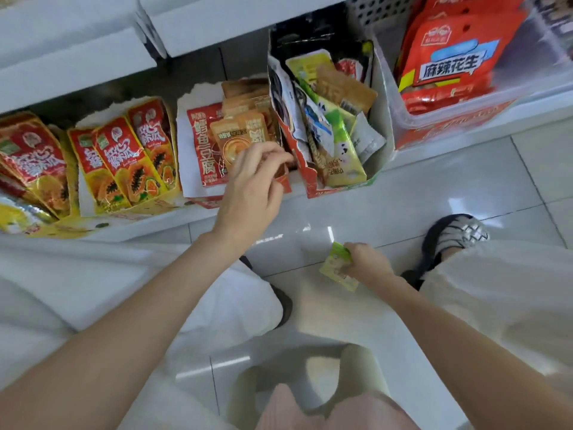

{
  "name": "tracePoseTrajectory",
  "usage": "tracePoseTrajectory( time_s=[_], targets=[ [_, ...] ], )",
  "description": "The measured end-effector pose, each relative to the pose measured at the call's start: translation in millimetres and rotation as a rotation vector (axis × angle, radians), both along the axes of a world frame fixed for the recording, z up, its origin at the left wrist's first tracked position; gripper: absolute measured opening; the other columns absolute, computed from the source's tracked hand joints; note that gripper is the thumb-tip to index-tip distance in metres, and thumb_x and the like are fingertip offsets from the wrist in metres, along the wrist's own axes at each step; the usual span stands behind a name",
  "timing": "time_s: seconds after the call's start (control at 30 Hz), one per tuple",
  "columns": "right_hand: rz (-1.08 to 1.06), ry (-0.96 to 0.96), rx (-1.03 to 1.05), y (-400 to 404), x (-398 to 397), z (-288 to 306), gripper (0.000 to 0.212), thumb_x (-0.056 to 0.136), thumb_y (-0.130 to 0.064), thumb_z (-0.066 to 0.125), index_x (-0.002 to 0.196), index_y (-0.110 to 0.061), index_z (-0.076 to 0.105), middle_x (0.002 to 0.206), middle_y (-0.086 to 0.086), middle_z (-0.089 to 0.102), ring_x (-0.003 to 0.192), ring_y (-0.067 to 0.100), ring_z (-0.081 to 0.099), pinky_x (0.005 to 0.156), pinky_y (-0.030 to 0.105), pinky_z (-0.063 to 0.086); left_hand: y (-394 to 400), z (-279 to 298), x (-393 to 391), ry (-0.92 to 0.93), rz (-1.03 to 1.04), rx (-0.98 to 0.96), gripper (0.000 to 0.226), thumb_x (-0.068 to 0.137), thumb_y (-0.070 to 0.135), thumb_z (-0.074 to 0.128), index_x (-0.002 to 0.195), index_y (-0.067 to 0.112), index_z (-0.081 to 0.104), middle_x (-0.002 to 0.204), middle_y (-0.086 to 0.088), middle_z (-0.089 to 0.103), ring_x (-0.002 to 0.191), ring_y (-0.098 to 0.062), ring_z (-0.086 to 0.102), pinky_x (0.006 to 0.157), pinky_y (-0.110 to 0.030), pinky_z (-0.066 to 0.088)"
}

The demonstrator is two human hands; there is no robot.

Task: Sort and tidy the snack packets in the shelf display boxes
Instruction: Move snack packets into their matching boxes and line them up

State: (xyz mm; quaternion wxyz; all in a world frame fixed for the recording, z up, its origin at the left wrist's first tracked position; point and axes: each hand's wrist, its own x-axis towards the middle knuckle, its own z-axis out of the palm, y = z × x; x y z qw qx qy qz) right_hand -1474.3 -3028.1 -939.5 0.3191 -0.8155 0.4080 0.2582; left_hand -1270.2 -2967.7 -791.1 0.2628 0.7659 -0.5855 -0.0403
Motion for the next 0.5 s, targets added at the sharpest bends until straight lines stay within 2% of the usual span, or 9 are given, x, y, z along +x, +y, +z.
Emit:
tracePoseTrajectory(
  time_s=[0.07, 0.13, 0.17, 0.23, 0.3, 0.33, 0.4, 0.5],
  targets=[
    [-0.098, -0.103, 0.083, -14.7, -2.0, 33.8, 0.025, 0.082, -0.021, 0.064, 0.101, -0.005, 0.060, 0.100, 0.013, 0.064, 0.095, 0.029, 0.060, 0.070, 0.029, 0.040, -11.1, 6.2, -5.2, 0.030, 0.032, -0.054, 0.028, 0.081, 0.006, 0.039, 0.099, 0.003, 0.061, 0.109, -0.013, 0.056, 0.103, -0.016, 0.042, 0.090, -0.021, 0.034],
    [-0.021, -0.119, 0.061, -28.3, -5.0, 74.9, 0.025, 0.084, -0.024, 0.063, 0.100, -0.005, 0.063, 0.090, 0.008, 0.057, 0.094, 0.026, 0.057, 0.072, 0.028, 0.039, -22.3, 16.7, -10.8, 0.052, 0.051, -0.100, 0.023, 0.083, 0.007, 0.043, 0.096, 0.004, 0.062, 0.107, -0.010, 0.057, 0.101, -0.015, 0.043, 0.086, -0.015, 0.029],
    [0.017, -0.111, 0.029, -33.7, -7.8, 96.3, 0.022, 0.085, -0.025, 0.063, 0.097, -0.007, 0.063, 0.087, 0.005, 0.052, 0.092, 0.025, 0.055, 0.072, 0.027, 0.037, -28.0, 22.2, -13.1, 0.029, 0.032, -0.114, 0.024, 0.084, 0.009, 0.044, 0.099, 0.006, 0.062, 0.108, -0.008, 0.059, 0.101, -0.016, 0.044, 0.086, -0.016, 0.030],
    [0.038, -0.139, -0.021, -44.3, -15.8, 136.9, 0.011, 0.085, -0.023, 0.063, 0.087, -0.013, 0.058, 0.083, 0.003, 0.050, 0.083, 0.022, 0.051, 0.067, 0.026, 0.033, -39.0, 31.4, -17.3, -0.073, -0.082, -0.086, 0.030, 0.086, 0.013, 0.045, 0.109, 0.010, 0.063, 0.112, -0.006, 0.063, 0.105, -0.020, 0.046, 0.089, -0.028, 0.035],
    [0.010, -0.197, -0.104, -54.6, -23.7, 173.7, 0.010, 0.084, -0.017, 0.063, 0.087, -0.013, 0.055, 0.084, 0.003, 0.054, 0.080, 0.020, 0.051, 0.066, 0.024, 0.032, -50.0, 39.0, -21.7, -0.140, -0.238, 0.070, 0.033, 0.089, 0.015, 0.049, 0.121, 0.015, 0.059, 0.122, -0.001, 0.061, 0.116, -0.026, 0.043, 0.095, -0.042, 0.035],
    [-0.010, -0.231, -0.148, -58.6, -27.0, 191.2, 0.014, 0.084, -0.015, 0.064, 0.095, -0.012, 0.056, 0.089, 0.001, 0.056, 0.083, 0.020, 0.053, 0.068, 0.023, 0.034, -54.3, 41.3, -24.2, -0.154, -0.291, 0.162, 0.034, 0.091, 0.017, 0.050, 0.124, 0.018, 0.056, 0.127, 0.003, 0.058, 0.121, -0.025, 0.039, 0.099, -0.044, 0.031],
    [-0.091, -0.319, -0.181, -64.5, -33.6, 223.2, 0.037, 0.082, -0.012, 0.065, 0.115, -0.015, 0.048, 0.100, -0.003, 0.055, 0.093, 0.019, 0.059, 0.067, 0.022, 0.043, -60.4, 43.6, -28.4, -0.170, -0.332, 0.277, 0.033, 0.093, 0.025, 0.050, 0.126, 0.023, 0.054, 0.129, 0.010, 0.054, 0.125, -0.020, 0.031, 0.102, -0.041, 0.024],
    [-0.145, -0.466, -0.186, -67.6, -41.0, 260.3, 0.063, 0.079, -0.005, 0.067, 0.130, -0.025, 0.035, 0.111, -0.002, 0.055, 0.099, 0.018, 0.057, 0.070, 0.021, 0.047, -67.3, 47.1, -32.6, -0.306, -0.354, 0.335, 0.033, 0.091, 0.028, 0.051, 0.124, 0.024, 0.053, 0.128, 0.008, 0.051, 0.121, -0.021, 0.031, 0.099, -0.039, 0.026]
  ],
)
